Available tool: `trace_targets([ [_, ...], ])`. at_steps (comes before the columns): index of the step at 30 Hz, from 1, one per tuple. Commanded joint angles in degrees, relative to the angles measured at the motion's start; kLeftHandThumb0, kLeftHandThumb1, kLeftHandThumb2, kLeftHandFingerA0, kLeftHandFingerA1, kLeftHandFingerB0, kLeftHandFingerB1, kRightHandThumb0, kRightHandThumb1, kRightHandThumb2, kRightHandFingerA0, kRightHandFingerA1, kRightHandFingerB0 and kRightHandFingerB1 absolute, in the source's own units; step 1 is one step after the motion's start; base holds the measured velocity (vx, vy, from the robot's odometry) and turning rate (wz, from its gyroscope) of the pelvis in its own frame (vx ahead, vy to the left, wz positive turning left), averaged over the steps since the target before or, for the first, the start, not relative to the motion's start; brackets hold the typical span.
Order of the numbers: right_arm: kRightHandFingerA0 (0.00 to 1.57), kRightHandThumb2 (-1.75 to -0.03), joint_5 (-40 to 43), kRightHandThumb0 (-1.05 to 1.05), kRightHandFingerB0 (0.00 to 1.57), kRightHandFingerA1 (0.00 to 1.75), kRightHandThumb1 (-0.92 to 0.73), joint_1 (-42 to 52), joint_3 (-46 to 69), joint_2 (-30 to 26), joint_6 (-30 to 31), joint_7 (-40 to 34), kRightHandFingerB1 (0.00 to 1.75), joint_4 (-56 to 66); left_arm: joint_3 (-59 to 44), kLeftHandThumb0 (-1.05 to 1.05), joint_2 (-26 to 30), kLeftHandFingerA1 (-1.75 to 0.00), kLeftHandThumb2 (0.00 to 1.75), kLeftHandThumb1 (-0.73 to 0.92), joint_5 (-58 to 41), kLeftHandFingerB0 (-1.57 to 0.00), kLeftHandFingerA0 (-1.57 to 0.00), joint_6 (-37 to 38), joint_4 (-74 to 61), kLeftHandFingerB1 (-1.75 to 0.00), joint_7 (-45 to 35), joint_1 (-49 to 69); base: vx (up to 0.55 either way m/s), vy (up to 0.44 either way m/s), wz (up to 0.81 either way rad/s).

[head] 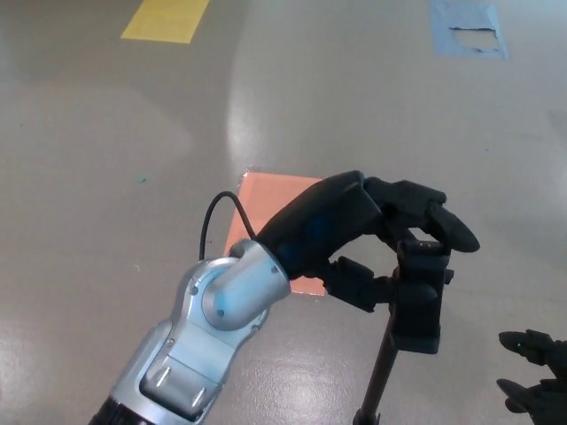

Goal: The robot uses its left hand to grab the top of a phone stand kept on the floor and rotates it anti-clockwise

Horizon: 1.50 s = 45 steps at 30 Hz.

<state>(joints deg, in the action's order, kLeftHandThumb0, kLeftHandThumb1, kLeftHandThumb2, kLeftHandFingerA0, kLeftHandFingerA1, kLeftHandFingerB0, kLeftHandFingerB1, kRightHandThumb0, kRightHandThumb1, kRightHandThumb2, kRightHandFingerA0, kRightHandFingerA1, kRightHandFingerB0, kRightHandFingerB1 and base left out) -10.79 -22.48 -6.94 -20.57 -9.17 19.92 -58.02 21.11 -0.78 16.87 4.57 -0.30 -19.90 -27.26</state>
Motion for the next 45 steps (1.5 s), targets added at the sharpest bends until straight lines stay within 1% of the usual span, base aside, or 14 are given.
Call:
trace_targets([
  [1,0.54,-0.63,0.25,-0.51,0.0,0.42,-0.78,-1.72,0.43,-0.91,3.13,0.87,0.21,-0.26,-11.13,-0.22,-7.43,-0.58,0.61,0.63,-24.81,-0.93,-1.13,-40.58,-1.29,-0.52,-8.87,-1.32,0.0,0.0,0.0],
  [2,0.54,-0.66,0.11,-0.49,0.02,0.43,-0.77,-1.74,0.33,-0.88,3.16,0.65,0.17,-0.15,-12.6,-0.22,-8.3,-0.59,0.61,0.64,-25.72,-0.93,-1.14,-43.91,-1.21,-0.53,-8.11,-1.92,0.0,0.0,0.0],
  [3,0.55,-0.66,0.12,-0.5,0.04,0.43,-0.77,-1.81,0.37,-0.83,3.27,0.53,0.18,-0.33,-13.67,-0.21,-8.9,-0.61,0.61,0.65,-26.49,-0.92,-1.13,-46.02,-1.08,-0.54,-7.64,-2.28,0.0,0.0,0.0],
  [7,0.55,-0.66,-0.2,-0.51,0.06,0.42,-0.78,-1.98,0.12,-0.87,3.31,0.44,0.18,-0.69,-15.88,-0.22,-10.32,-0.64,0.61,0.66,-27.2,-0.91,-1.14,-50.36,-0.83,-0.54,-6.54,-3.03,0.0,0.0,0.0],
  [14,0.55,-0.66,-0.13,-0.49,0.06,0.42,-0.78,-1.99,0.12,-1.09,2.79,0.84,0.18,-0.11,-18.79,-0.2,-11.15,-0.68,0.62,0.7,-28.68,-0.87,-1.12,-53.74,1.53,-0.55,-6.46,-4.7,0.0,0.0,0.0],
  [17,0.56,-0.67,-0.03,-0.49,0.06,0.43,-0.77,-2.18,0.18,-1.06,2.57,0.97,0.18,-0.2,-20.33,-0.19,-11.64,-0.69,0.62,0.7,-29.4,-0.87,-1.13,-55.49,2.28,-0.55,-5.91,-5.46,0.0,0.0,0.0],
  [19,0.54,-0.66,0.0,-0.51,0.06,0.43,-0.77,-2.37,0.17,-1.08,2.48,1.16,0.18,-0.29,-22.07,-0.19,-12.48,-0.75,0.62,0.71,-29.87,-0.9,-1.14,-57.85,2.99,-0.55,-4.73,-6.36,0.0,0.0,0.0],
  [22,0.53,-0.66,0.66,-0.5,0.06,0.44,-0.77,-2.56,0.64,-0.97,2.19,1.7,0.18,-0.59,-23.84,-0.19,-13.25,-0.76,0.62,0.72,-30.01,-0.9,-1.15,-60.34,3.58,-0.55,-3.62,-7.37,0.0,0.0,0.0],
  [25,0.53,-0.66,1.03,-0.5,0.06,0.44,-0.76,-2.63,0.95,-0.87,2.1,1.87,0.18,-0.86,-24.47,-0.19,-13.46,-0.77,0.62,0.72,-30.02,-0.9,-1.14,-61.11,3.69,-0.55,-3.62,-7.64,0.0,0.0,0.0],
  [26,0.55,-0.63,0.95,-0.52,0.03,0.42,-0.78,-2.75,0.89,-0.88,2.29,1.86,0.25,-0.88,-24.86,-0.19,-13.59,-0.78,0.61,0.71,-30.16,-0.9,-1.14,-61.56,3.83,-0.55,-3.47,-7.83,0.0,0.0,0.0],
  [27,0.55,-0.63,0.84,-0.52,0.03,0.42,-0.78,-2.91,0.8,-0.9,2.52,1.86,0.25,-0.88,-25.38,-0.19,-13.77,-0.78,0.61,0.71,-30.31,-0.9,-1.14,-62.21,3.98,-0.55,-3.29,-8.09,0.0,0.0,0.0],
  [28,0.55,-0.66,0.88,-0.5,0.06,0.44,-0.77,-2.9,0.79,-0.87,2.6,1.97,0.18,-0.73,-25.5,-0.18,-13.84,-0.79,0.62,0.72,-30.27,-0.88,-1.13,-62.53,3.77,-0.55,-3.18,-8.05,0.0,0.0,0.0],
  [37,0.53,-0.66,0.23,-0.5,0.06,0.43,-0.78,-3.15,0.16,-0.83,2.94,2.03,0.18,-0.55,-25.75,-0.19,-14.34,-0.81,0.62,0.73,-29.03,-0.88,-1.12,-64.26,2.58,-0.55,-2.95,-7.78,0.0,0.0,0.0],
  [45,0.53,-0.66,0.26,-0.51,0.05,0.43,-0.78,-2.86,0.08,-0.82,3.31,2.32,0.18,0.29,-27.87,-0.19,-15.36,-0.77,0.62,0.73,-29.57,-0.89,-1.14,-67.59,3.24,-0.57,-2.64,-8.67,0.0,0.0,0.0],
])
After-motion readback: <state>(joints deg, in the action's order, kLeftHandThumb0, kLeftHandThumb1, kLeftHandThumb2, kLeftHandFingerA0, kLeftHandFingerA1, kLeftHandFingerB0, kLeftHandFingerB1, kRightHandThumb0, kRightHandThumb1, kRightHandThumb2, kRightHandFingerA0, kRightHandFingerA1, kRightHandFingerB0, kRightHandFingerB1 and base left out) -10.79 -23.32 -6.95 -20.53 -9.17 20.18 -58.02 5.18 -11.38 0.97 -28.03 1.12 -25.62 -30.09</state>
